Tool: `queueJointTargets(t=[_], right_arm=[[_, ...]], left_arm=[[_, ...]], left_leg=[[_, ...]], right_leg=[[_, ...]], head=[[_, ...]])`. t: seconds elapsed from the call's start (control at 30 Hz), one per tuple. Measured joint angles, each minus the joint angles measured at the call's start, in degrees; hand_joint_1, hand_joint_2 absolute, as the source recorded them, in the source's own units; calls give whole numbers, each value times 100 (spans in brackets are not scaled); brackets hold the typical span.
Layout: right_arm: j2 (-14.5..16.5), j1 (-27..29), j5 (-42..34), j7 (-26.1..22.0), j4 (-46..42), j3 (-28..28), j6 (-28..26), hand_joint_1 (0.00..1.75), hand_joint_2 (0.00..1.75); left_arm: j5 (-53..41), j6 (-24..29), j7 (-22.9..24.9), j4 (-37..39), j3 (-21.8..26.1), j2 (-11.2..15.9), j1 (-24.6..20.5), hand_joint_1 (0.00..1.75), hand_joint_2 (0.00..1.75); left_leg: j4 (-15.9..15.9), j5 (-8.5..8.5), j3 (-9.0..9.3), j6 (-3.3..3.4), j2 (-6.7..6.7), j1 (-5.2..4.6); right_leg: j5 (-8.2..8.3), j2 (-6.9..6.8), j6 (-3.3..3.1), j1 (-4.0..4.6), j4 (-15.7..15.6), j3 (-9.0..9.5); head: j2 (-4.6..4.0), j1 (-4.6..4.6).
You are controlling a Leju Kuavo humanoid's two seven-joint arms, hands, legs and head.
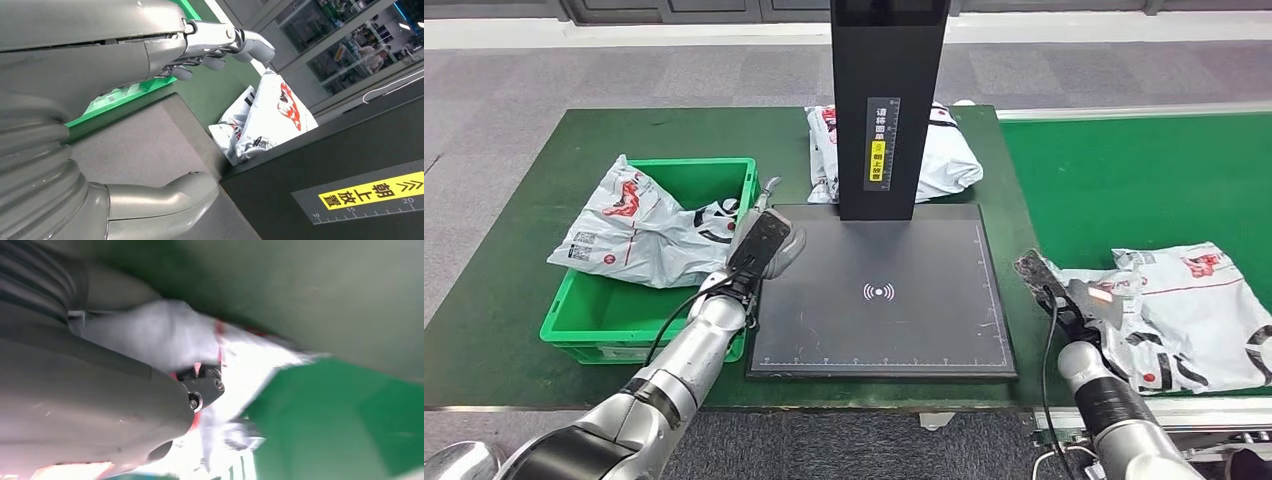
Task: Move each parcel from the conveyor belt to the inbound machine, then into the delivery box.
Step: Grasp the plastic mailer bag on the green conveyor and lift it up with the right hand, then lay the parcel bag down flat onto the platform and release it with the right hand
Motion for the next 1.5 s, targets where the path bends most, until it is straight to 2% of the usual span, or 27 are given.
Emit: queueJointTargets(t=[0.13, 0.33, 0.5, 0.57, 0.73, 0.9, 1.07, 1.17, 1.2, 1.3, 1.5], right_arm=[[132, 283, -285, 23, -797, 0, -33, 175, 175], [186, 438, -419, -8, -1313, 0, -73, 175, 175], [339, 559, -1009, -644, -1921, 44, -138, 175, 175], [440, 541, -1246, -743, -2311, 198, -87, 175, 175], [550, 197, -1546, -661, -2829, 947, 93, 175, 175], [633, -344, -1817, -528, -2835, 1593, 175, 175, 175], [840, -857, -2061, -426, -2667, 2067, 302, 175, 175], [1028, -1108, -2187, -309, -2412, 2284, 496, 45, 175], [1091, -1183, -2215, -267, -2281, 2373, 574, 1, 131], [1267, -1374, -2303, -214, -1766, 2669, 817, 0, 0], [1438, -1601, -2480, -237, -946, 2998, 1149, 0, 0]], left_arm=[[-16, 5, -6, -1, 16, 5, 0, 0, 175], [-24, 19, -9, -1, 44, 7, 0, 0, 175], [-26, 75, -96, 9, 75, 5, -3, 0, 175], [-14, 105, -159, 31, 82, -1, -8, 0, 175], [48, 120, -261, 112, 85, -10, -29, 0, 175], [90, 119, -280, 194, 85, -50, -110, 0, 175], [158, 138, -294, 253, 85, -91, -138, 0, 175], [197, 191, -309, 257, 85, -127, -138, 0, 175], [204, 213, -307, 255, 85, -143, -138, 0, 175], [213, 269, -273, 236, 85, -170, -137, 0, 175], [212, 342, -199, 193, 85, -175, -137, 0, 175]], left_leg=[[-1, 0, -5, -1, 4, 2], [-3, 0, -10, -2, 5, 6], [-3, -1, -17, -3, 16, 5], [-3, 0, -17, -4, 17, 5], [-3, 10, -29, -8, 3, 5], [-1, 19, -38, 4, -13, 4], [1, 21, -45, 7, -19, 2], [1, 21, -46, 7, -21, 1], [1, 21, -46, 7, -21, 1], [2, 21, -45, 7, -22, 1], [2, 22, -45, 6, -28, 2]], right_leg=[[0, 6, -1, -6, 2, -13], [0, 8, -1, -7, 4, -19], [2, 20, -4, -9, 8, -29], [2, 20, -4, -9, 8, -32], [3, -1, -5, -8, 15, -39], [6, -16, -1, -10, 16, -41], [7, -25, 2, -13, 16, -43], [7, -25, 2, -14, 15, -44], [7, -25, 2, -13, 15, -44], [7, -26, 2, -13, 15, -44], [7, -31, 2, -12, 15, -44]], head=[[2, 1], [1, 1], [2, 1], [2, -1], [2, 0], [2, 0], [2, -1], [1, 1], [1, 0], [2, -2], [2, -2]])
